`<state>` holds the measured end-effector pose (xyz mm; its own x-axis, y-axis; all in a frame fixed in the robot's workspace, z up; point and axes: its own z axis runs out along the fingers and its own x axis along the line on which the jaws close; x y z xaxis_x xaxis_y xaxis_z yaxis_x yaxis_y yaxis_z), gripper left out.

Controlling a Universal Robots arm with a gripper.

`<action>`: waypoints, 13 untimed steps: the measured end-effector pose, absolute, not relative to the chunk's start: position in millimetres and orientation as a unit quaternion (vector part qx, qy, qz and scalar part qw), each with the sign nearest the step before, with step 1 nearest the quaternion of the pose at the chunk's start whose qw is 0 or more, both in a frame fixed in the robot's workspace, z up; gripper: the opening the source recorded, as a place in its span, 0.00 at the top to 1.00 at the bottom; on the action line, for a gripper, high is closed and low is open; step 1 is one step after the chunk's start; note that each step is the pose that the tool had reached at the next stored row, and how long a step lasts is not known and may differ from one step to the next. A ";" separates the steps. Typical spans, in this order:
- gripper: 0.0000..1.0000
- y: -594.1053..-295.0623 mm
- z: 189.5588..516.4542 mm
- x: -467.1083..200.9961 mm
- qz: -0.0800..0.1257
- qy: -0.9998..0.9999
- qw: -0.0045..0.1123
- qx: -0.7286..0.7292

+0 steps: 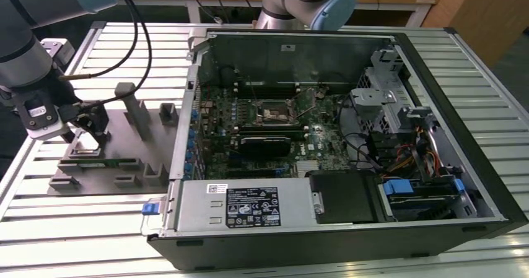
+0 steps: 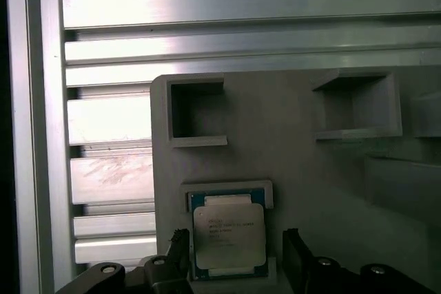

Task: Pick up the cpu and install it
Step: 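Pick up the cpu and move it towards the insertion slot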

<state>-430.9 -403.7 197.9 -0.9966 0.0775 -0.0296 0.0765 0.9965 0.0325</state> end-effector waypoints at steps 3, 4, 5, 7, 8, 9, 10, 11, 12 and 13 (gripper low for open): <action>0.35 -403.8 196.7 -431.0 0.016 0.999 0.016 0.039; 0.35 -403.7 196.1 -431.0 0.016 0.999 0.015 0.039; 0.35 -403.7 195.6 -431.0 0.016 0.999 0.015 0.039; 0.35 -403.7 194.7 -431.0 0.014 0.999 0.015 0.039; 0.35 -403.7 194.1 -431.0 0.013 0.999 0.015 0.038; 0.35 -403.7 193.6 -431.0 0.012 0.999 0.016 0.038; 0.35 -403.7 192.9 -430.9 0.011 0.999 0.016 0.038; 0.35 -403.8 192.2 -430.9 0.011 0.999 0.016 0.038; 0.35 -403.8 191.5 -430.9 0.010 0.999 0.016 0.038; 0.35 -403.7 190.8 -430.9 0.010 0.999 0.016 0.038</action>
